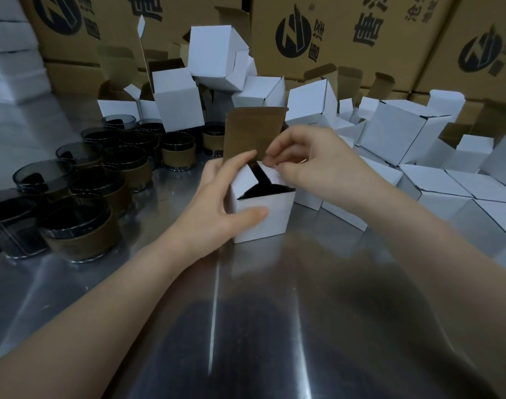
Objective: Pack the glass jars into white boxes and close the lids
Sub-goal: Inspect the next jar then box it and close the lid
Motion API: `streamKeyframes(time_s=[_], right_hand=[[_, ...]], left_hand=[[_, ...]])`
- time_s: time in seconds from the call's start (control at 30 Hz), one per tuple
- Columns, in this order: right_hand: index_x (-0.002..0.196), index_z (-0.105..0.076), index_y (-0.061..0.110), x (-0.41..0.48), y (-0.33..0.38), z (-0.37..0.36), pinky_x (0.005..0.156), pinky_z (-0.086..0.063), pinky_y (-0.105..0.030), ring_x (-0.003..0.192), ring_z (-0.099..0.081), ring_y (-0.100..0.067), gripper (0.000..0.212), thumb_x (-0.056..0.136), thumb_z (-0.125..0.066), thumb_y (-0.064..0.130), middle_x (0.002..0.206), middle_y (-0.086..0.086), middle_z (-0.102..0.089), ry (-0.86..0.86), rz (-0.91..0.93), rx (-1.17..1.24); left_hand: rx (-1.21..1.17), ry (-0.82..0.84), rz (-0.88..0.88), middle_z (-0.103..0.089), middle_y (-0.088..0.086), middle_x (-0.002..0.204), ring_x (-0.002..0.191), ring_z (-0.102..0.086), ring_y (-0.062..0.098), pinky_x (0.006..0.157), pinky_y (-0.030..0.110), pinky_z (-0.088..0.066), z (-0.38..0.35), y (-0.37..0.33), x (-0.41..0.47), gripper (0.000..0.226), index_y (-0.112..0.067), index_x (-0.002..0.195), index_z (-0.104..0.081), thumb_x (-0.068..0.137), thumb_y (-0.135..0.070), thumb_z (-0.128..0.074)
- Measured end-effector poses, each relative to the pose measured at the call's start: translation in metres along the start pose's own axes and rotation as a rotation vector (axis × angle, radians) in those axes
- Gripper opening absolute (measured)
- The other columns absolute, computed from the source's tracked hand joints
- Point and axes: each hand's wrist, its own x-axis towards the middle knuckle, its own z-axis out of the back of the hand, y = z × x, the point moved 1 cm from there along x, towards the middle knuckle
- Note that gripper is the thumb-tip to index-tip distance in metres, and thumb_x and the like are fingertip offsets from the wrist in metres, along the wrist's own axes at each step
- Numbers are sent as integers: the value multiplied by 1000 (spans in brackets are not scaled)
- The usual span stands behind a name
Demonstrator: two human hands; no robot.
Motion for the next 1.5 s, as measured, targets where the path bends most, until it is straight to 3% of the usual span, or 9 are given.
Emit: streamKeyframes(time_s=[0.1, 0.23, 0.47, 0.6, 0.73, 0.83, 1.0, 1.23, 1.5], right_hand=[[86, -61, 24, -1, 0, -2, 72, -49, -17, 75, -63, -2, 29, 80, -55, -4, 89, 7, -74, -13, 48, -13], [88, -46, 25, 0, -3, -1, 73, -49, -33, 69, -54, -15, 35, 79, -56, -7, 93, -8, -69, -28, 9, 86], [145, -34, 30, 2, -7, 7, 83, -59, -35, 80, -73, -19, 88, 75, -77, -2, 103, -7, -59, 35, -53, 132], [126, -59, 23, 2, -9, 7, 87, -58, -38, 79, -70, -19, 56, 78, -76, -2, 98, -9, -62, 88, -14, 125], [105, -70, 21, 1, -11, 12, 81, -57, -28, 83, -67, -14, 25, 83, -76, 31, 97, -10, -68, 167, 26, 269], [109, -70, 6, 4, -16, 14, 79, -56, -28, 89, -70, -17, 65, 73, -59, 59, 101, -15, -69, 148, -50, 396], [105, -75, 14, 2, -20, 14, 73, -55, -18, 87, -71, -10, 23, 83, -74, 22, 96, 1, -75, 168, 54, 326], [101, -75, 22, 3, -22, 13, 84, -55, -23, 93, -71, -11, 25, 78, -80, 17, 102, 9, -68, 159, 108, 260], [95, -75, 27, 2, -19, 12, 87, -55, -24, 90, -65, -3, 21, 77, -81, 17, 99, 9, -64, 167, 176, 150]], left_hand=[[-137, -37, 59, -41, -7, 133, 122, -39, -13, 92, -5, -28, 1, -2, 2, 50, -33, 138, -50, 91, -51, -54], [-206, -127, 84, -50, -4, 131, 122, -47, -3, 97, 3, -32, 0, -2, 7, 30, -30, 125, -62, 101, -20, -46], [-408, -241, -2, -64, 2, 110, 102, -64, 15, 87, 32, -53, 3, -2, 9, 43, -27, 109, -43, 88, 7, -59], [-408, -236, -13, -70, -4, 113, 110, -64, 11, 86, 23, -54, 5, 0, 10, 72, -41, 134, -32, 88, 8, -59], [-226, -299, -32, -67, -13, 117, 114, -60, 5, 100, 33, -50, 8, -3, 10, 48, -34, 124, -56, 90, 0, -61], [-202, -332, -43, -67, -12, 113, 113, -60, 5, 99, 32, -50, 7, -6, 9, 36, -35, 109, -63, 92, -4, -61], [-157, -285, -110, -66, -21, 100, 102, -61, 0, 87, 18, -51, 8, -7, 6, 21, -25, 103, -63, 94, -8, -56], [-87, -134, -132, -59, -5, 114, 110, -54, 10, 87, 20, -45, 7, -7, 1, 30, -29, 113, -58, 85, -38, -55], [-52, -143, -148, -58, -4, 124, 116, -54, 6, 87, 15, -47, 10, -3, 1, 32, -28, 123, -57, 91, -30, -52]])
